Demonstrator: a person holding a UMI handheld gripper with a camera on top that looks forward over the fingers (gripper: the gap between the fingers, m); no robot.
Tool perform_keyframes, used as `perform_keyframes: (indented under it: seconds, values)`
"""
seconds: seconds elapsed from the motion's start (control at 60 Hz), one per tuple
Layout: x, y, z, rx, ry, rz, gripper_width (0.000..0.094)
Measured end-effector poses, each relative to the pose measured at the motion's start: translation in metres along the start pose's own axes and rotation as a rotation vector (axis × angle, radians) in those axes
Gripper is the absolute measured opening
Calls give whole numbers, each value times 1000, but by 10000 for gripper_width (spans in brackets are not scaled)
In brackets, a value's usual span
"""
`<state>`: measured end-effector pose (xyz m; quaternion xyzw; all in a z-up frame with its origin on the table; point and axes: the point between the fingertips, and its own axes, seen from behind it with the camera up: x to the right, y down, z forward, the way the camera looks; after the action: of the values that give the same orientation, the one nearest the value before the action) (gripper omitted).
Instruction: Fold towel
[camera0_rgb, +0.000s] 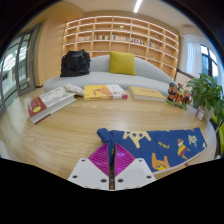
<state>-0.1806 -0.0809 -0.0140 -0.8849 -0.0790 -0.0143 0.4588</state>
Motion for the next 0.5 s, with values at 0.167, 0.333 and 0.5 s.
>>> perform_keyframes:
  seconds: [0.167, 0.333, 0.5]
  values:
    - [-8, 0, -4, -25, -17, 3, 26]
    - [-65, -37, -50, -4, -258, 156, 26]
    - [-65, -112, -104, 101, -418, 255, 28]
